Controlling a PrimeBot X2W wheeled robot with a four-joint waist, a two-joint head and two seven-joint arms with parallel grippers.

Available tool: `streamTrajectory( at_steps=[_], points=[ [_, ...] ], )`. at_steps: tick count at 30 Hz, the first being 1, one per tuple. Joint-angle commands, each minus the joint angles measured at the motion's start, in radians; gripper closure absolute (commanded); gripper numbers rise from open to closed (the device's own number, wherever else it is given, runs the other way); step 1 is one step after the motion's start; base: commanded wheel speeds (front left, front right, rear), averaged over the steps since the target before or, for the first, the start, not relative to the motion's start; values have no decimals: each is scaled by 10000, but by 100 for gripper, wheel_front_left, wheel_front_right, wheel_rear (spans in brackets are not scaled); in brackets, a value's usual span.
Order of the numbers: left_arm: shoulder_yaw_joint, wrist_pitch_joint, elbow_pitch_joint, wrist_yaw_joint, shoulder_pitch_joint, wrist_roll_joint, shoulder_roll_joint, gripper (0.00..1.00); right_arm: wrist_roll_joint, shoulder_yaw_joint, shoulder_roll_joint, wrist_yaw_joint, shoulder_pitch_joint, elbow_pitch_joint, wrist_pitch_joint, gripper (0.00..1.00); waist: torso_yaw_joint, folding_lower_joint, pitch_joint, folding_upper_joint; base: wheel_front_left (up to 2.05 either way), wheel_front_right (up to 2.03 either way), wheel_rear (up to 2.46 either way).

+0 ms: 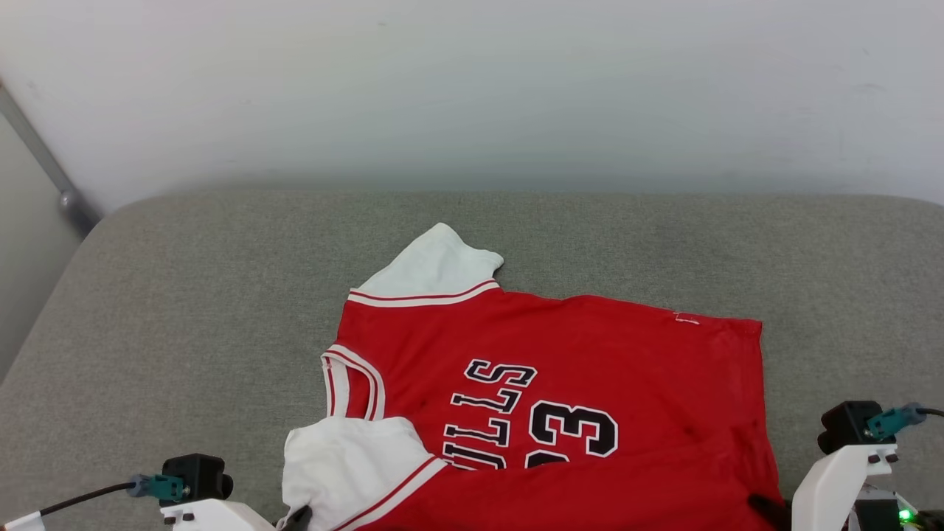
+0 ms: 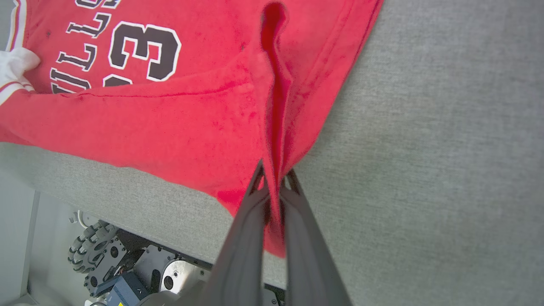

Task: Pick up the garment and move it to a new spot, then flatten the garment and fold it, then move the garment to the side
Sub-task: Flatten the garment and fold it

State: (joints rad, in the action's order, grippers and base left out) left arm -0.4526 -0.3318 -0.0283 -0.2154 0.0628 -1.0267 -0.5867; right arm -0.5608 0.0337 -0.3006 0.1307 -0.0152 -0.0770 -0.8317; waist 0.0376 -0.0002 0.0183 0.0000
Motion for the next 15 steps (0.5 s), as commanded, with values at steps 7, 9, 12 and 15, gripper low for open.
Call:
streamTrajectory(
  at_steps=[7,9,12,15],
  points=[
    [-98,607,811,239,-459,230,527,0,667,17,302,0,-517,171,1473,0,4,2,-86,0,0,0,0],
    [-14,863,949,284,-661,361,541,0,1045,1,419,-2,-557,418,2261,0,-106,2,-80,0,0,0,0],
    [139,1355,958,213,-996,698,525,0,1683,-119,674,-2,-516,725,3503,0,-305,2,-70,0,0,0,0],
    [324,1888,890,94,-1389,1117,434,0,2310,-315,932,-2,-436,970,4593,0,-511,2,-82,0,0,0,0]
  ],
)
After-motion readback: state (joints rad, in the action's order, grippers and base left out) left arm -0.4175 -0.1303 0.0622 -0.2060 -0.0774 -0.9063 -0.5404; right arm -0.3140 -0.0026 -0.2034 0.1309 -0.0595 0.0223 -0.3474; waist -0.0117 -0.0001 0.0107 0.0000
